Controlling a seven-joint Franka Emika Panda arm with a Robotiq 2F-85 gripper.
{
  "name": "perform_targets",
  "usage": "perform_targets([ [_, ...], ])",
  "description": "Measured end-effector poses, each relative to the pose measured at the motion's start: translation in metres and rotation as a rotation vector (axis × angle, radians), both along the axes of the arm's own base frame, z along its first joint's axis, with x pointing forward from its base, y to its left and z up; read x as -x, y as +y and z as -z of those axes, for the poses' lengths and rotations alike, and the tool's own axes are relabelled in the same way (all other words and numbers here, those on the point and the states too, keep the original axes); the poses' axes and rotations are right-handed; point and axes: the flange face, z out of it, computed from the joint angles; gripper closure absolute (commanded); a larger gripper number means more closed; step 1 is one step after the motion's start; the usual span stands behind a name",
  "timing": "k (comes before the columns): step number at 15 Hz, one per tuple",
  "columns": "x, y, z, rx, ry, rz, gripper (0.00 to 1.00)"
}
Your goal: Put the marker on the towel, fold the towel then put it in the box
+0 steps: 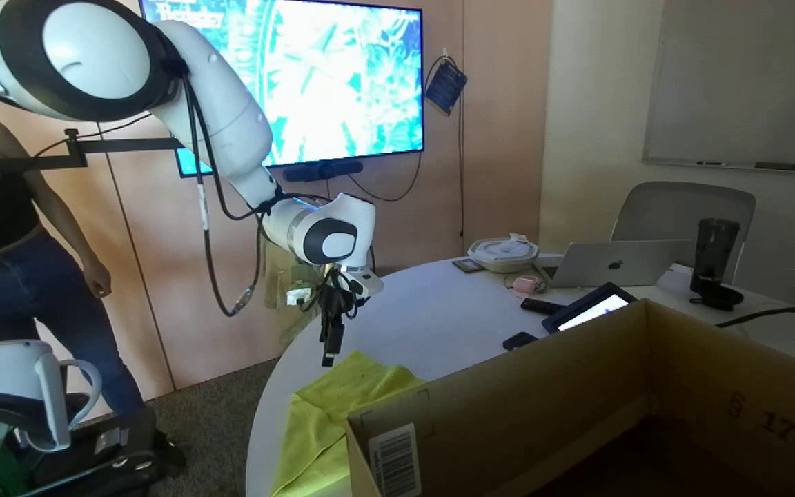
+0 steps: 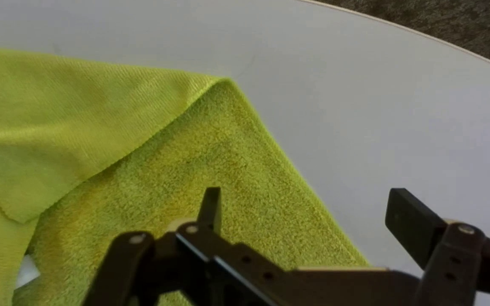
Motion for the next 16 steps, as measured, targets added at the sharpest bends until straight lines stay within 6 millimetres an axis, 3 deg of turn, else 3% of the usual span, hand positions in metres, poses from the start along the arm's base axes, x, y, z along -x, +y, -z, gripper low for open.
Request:
perform_targets([
  [8,-0.017,0.006,-0.001,-0.027,-0.106,0.004,0.00],
  [16,-0.031,0.018,0.029,-0.023,-0.117,-0.004,0.00],
])
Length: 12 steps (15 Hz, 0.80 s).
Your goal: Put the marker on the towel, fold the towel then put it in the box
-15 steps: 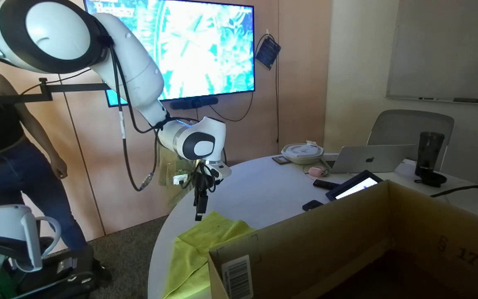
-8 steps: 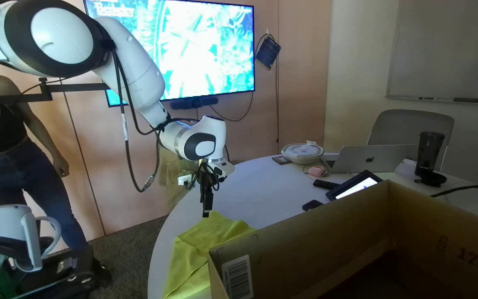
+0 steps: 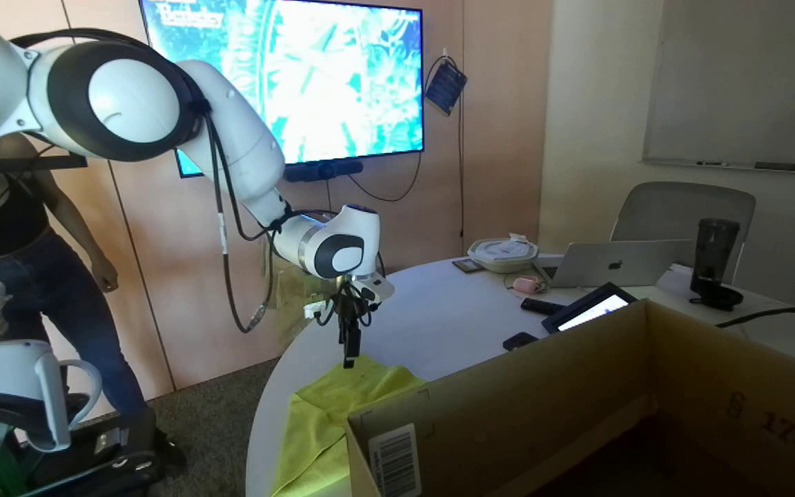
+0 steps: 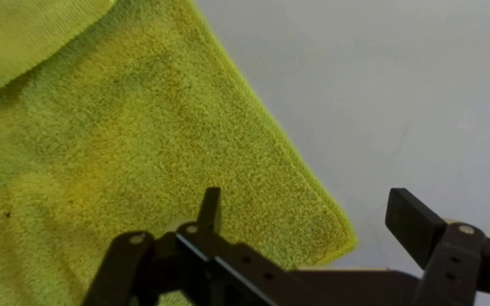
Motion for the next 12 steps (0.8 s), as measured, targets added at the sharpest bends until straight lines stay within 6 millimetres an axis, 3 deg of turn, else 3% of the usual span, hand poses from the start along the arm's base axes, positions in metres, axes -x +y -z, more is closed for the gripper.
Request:
perform_targets([
  [7,-0.014,-0.007,0.025,0.026,0.007,0.012,0.00],
  [9,-0.016,-0.006,0.024,0.030,0.018,0.010,0.26],
  [12,-0.019,-0.004,0.021,0.031,0.026,0.008,0.50],
])
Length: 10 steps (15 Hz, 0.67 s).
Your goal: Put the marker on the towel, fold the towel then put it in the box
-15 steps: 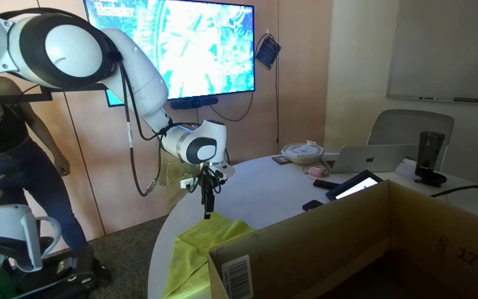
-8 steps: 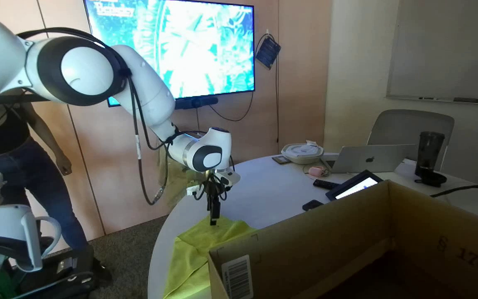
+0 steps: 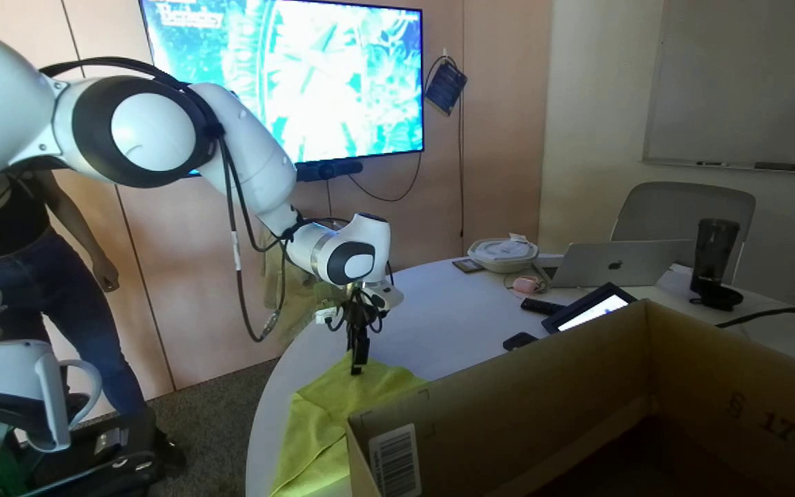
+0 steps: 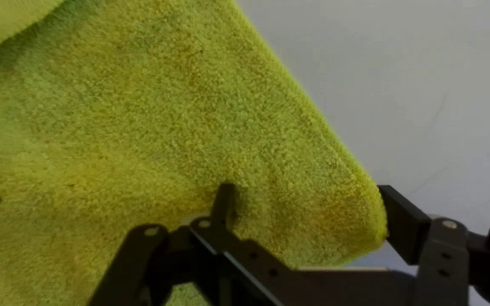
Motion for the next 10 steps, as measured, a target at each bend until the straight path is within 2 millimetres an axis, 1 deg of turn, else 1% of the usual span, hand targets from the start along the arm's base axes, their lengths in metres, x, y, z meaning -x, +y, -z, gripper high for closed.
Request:
perform_targets([
  [1,-0.0011,0.0015,-0.0021,-0.001,0.002,-0.001,0.59],
  [4,-0.0033,0.0051,-0.0072,-0.002,0.007,-0.005,0.80],
  [6,-0.0037,0.0056,-0.0088,0.002,0.016,-0.007,0.85],
  [7,-0.0037,0.0056,-0.0091,0.004,0.020,-0.007,0.85],
  [10,-0.0033,0.0052,-0.0092,0.008,0.027,-0.007,0.80],
])
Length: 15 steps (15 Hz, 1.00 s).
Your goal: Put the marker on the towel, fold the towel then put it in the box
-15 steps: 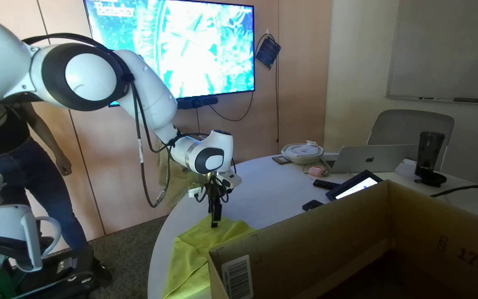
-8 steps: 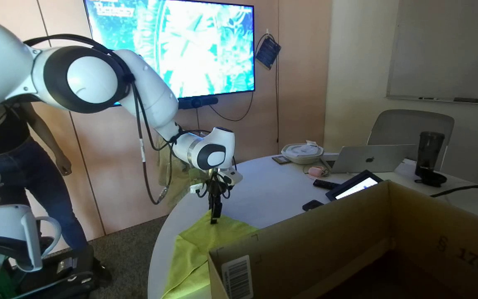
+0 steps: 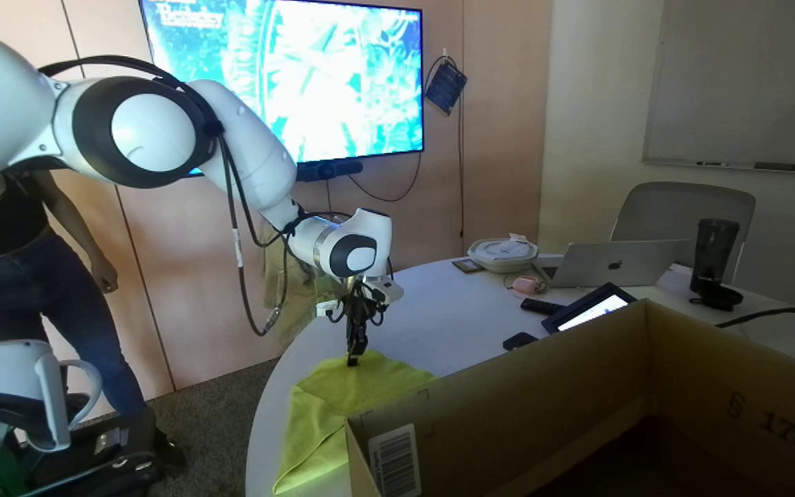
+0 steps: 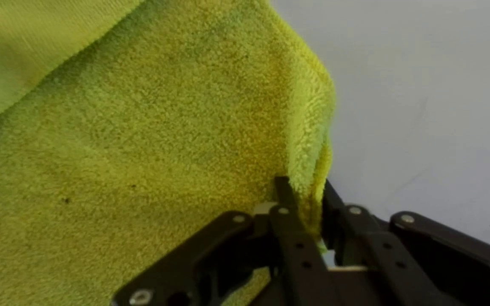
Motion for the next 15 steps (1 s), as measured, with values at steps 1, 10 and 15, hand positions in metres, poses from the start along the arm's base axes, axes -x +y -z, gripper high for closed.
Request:
perform_targets([
  [1,0.000,0.000,0.000,0.000,0.000,0.000,0.81],
  [10,0.013,-0.004,0.000,0.045,0.074,0.002,0.89],
  [15,0.028,-0.012,0.000,0.152,0.131,0.037,0.89],
])
